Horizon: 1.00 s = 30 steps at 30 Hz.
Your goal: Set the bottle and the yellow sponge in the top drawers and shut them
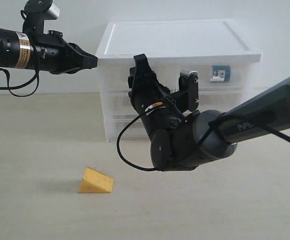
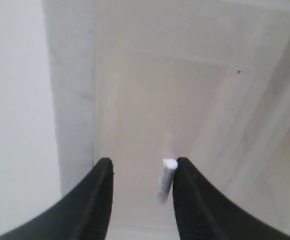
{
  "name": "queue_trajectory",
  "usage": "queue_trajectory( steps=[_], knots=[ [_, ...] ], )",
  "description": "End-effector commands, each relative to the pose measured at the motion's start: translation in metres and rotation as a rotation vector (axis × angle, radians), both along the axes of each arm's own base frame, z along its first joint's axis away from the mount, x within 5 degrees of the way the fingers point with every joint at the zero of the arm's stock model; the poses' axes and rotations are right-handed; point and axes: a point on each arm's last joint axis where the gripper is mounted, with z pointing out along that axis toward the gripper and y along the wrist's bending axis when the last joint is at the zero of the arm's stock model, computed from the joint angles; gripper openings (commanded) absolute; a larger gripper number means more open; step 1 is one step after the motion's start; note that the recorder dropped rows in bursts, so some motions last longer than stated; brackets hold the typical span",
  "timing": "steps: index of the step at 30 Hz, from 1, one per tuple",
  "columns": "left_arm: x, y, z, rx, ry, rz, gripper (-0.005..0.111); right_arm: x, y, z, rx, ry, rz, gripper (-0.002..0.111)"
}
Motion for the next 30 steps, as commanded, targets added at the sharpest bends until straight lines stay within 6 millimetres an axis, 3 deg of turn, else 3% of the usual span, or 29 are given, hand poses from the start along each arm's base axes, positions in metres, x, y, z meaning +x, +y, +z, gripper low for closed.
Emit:
queue_trajectory(
  steps=[1, 7, 11, 21, 30],
  knots=[
    [-0.001, -0.006, 0.0, -0.016, 0.008, -0.034, 0.004, 0.004, -0.001, 0.004, -0.006, -0.016, -0.011, 0.035],
    [-0.001, -0.006, 0.0, -0.016, 0.008, -0.034, 0.004, 0.011, -0.007, -0.003, -0.043, 0.038, -0.017, 0.031],
    [-0.001, -0.006, 0.0, -0.016, 0.008, -0.034, 0.004, 0.012, -0.009, -0.002, -0.041, 0.026, -0.023, -0.001],
    [-0.001, -0.006, 0.0, -0.017, 0.008, -0.036, 0.004, 0.009, -0.007, -0.001, -0.056, 0.011, -0.003, 0.0],
    [-0.001, -0.005, 0.0, -0.014, 0.007, -0.029, 0.004, -0.016, -0.004, 0.006, -0.059, 0.002, 0.033, 0.0]
  ],
)
